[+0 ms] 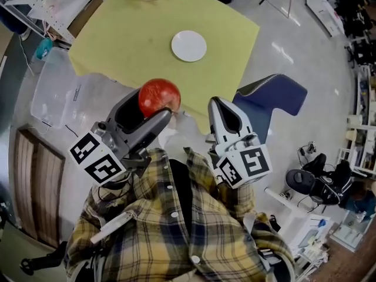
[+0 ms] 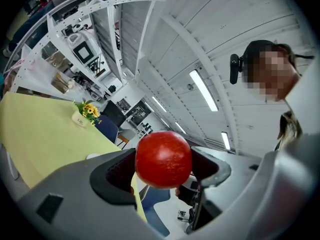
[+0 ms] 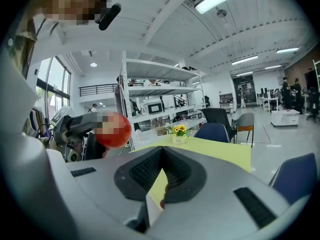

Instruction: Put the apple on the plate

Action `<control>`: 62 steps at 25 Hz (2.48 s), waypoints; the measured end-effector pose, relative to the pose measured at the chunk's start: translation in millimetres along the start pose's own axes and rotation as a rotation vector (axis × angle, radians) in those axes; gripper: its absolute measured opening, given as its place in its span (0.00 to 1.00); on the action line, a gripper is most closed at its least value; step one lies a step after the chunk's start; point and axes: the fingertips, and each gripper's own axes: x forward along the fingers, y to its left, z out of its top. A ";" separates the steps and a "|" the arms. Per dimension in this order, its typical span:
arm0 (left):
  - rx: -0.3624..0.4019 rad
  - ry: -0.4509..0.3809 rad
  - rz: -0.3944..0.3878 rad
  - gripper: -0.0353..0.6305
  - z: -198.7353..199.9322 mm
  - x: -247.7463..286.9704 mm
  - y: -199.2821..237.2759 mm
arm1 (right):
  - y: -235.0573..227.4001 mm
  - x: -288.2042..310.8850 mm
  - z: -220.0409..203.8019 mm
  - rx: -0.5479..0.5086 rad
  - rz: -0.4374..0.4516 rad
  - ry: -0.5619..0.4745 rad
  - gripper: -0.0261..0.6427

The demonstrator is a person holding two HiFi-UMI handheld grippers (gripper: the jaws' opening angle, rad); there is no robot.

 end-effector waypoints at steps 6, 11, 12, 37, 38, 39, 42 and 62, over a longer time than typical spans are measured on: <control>0.007 0.022 -0.031 0.58 9.7 52.1 11.2 | -43.7 15.7 10.7 0.009 -0.029 -0.008 0.03; 0.002 0.035 -0.045 0.58 8.3 78.0 18.1 | -66.2 21.9 9.4 0.020 -0.046 0.001 0.03; -0.001 0.037 -0.046 0.58 9.1 81.8 20.6 | -69.0 24.2 8.7 0.024 -0.048 0.006 0.03; -0.013 0.288 -0.220 0.58 110.7 161.9 165.4 | -102.9 190.7 42.8 0.129 -0.315 0.022 0.03; -0.012 0.303 -0.230 0.58 113.8 163.1 170.6 | -102.6 196.3 43.6 0.139 -0.331 0.021 0.03; -0.012 0.321 -0.239 0.58 116.4 164.0 176.0 | -101.8 201.7 44.0 0.149 -0.348 0.023 0.03; -0.011 0.372 -0.261 0.58 118.7 166.4 191.4 | -101.0 213.8 40.6 0.177 -0.396 0.034 0.03; 0.058 0.535 -0.273 0.58 51.9 212.6 205.7 | -125.4 182.6 9.0 0.247 -0.485 0.108 0.03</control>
